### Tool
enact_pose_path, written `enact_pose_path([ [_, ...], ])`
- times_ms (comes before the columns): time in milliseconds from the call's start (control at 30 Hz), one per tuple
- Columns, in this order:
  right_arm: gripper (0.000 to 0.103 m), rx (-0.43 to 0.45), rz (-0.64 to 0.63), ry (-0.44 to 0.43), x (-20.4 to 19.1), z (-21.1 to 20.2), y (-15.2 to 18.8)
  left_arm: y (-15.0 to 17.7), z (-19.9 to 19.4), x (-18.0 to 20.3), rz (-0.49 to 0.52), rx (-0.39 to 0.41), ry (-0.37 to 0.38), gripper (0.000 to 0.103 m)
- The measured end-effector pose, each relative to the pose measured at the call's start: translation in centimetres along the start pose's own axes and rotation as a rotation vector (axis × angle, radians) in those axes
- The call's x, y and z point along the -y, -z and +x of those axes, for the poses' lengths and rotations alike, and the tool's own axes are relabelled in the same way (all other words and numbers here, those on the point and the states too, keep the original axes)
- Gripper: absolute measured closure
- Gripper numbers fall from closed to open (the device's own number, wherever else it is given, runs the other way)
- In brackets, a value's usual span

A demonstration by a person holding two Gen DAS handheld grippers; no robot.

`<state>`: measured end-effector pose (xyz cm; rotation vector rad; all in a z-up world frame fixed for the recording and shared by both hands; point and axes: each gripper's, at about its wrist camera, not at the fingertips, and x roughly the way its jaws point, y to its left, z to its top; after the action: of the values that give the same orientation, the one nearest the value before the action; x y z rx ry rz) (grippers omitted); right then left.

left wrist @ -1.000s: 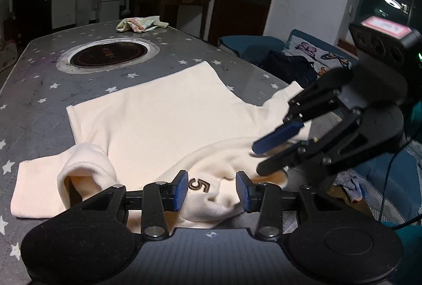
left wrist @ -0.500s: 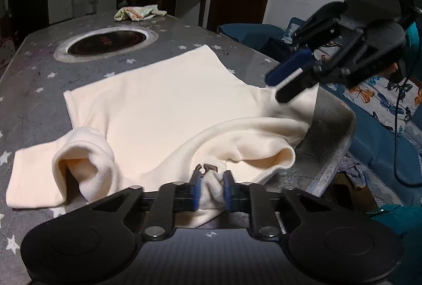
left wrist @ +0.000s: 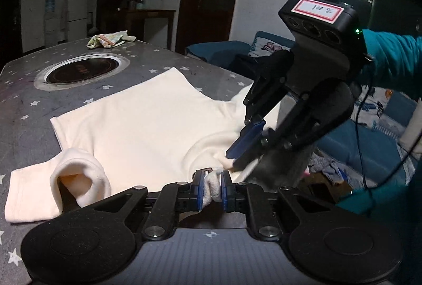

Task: Fold clothes

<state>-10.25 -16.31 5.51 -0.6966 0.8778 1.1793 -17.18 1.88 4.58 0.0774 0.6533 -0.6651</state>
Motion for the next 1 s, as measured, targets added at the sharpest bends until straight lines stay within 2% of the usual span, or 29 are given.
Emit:
enact_pose_path([
  [100, 0.099, 0.028, -0.006, 0.005, -0.1, -0.7, 0.2, 0.1, -0.1, -0.3, 0.012, -0.015, 0.006, 0.088],
  [167, 0.1, 0.059, 0.012, -0.021, 0.2, -1.5, 0.3, 0.3, 0.0, -0.6, 0.013, -0.034, -0.002, 0.083],
  [233, 0.1, 0.094, 0.036, -0.056, 0.5, -2.4, 0.6, 0.4, 0.2, -0.8, 0.009, -0.045, -0.015, 0.083],
  [333, 0.1, 0.089, 0.047, -0.082, 0.4, -2.5, 1.1, 0.1, 0.3, -0.5, 0.031, -0.027, -0.018, 0.067],
  [433, 0.1, 0.06, 0.038, -0.102, 0.2, -2.1, 1.5, -0.3, 0.6, 0.1, 0.064, -0.013, -0.008, 0.067],
  [533, 0.099, 0.055, 0.034, -0.118, 0.0, -2.0, 1.5, -0.3, 1.6, 0.3, 0.088, -0.037, 0.004, 0.069],
  [633, 0.099, 0.047, 0.029, -0.12, -0.2, -1.8, 1.6, 0.3, 2.5, 0.1, 0.077, -0.085, 0.011, 0.085],
  [733, 0.097, 0.06, 0.044, -0.122, 0.1, -2.1, 1.7, 0.7, 1.9, 0.2, 0.079, -0.083, 0.05, 0.097],
  [800, 0.094, 0.089, 0.074, -0.125, 0.8, -2.5, 1.5, 0.7, 1.1, 0.1, 0.084, -0.061, 0.086, 0.098],
  [900, 0.094, 0.122, 0.127, -0.128, 1.8, -2.7, 1.3, 0.8, 0.7, 0.0, 0.103, -0.054, 0.089, 0.098],
  [1000, 0.094, 0.095, 0.129, -0.13, 2.0, -1.2, 1.3, 0.5, 0.8, -0.1, 0.083, -0.056, 0.08, 0.098],
])
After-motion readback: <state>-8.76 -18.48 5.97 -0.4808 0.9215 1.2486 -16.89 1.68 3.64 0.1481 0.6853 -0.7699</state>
